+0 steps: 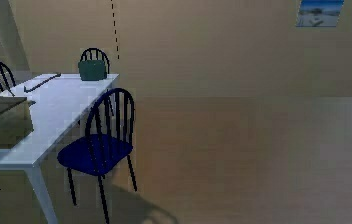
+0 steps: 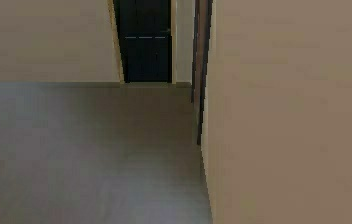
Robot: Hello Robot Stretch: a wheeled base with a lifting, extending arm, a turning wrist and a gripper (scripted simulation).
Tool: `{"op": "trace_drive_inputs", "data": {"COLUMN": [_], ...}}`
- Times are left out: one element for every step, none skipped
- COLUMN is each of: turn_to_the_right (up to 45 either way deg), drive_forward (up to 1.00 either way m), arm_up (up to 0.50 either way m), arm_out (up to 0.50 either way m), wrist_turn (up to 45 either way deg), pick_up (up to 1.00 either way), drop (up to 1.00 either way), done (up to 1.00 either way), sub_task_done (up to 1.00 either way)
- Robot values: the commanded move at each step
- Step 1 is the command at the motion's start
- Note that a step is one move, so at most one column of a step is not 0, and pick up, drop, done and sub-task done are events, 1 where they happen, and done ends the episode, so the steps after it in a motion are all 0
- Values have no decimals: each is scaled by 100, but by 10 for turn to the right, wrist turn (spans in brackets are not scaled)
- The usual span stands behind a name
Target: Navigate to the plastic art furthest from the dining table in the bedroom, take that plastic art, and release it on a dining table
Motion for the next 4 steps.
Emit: {"op": "trace_drive_inputs", "data": {"turn_to_the_right": [0, -450, -90, 0], "drive_forward": [30, 0, 0, 5], "arm_up": [0, 0, 0, 0], "arm_out": [0, 0, 0, 0], "wrist_turn": [0, 0, 0, 0], "pick_up": [0, 0, 0, 0], "drop": [0, 0, 0, 0], "done": [0, 0, 0, 0], "sub_task_done": [0, 0, 0, 0]}}
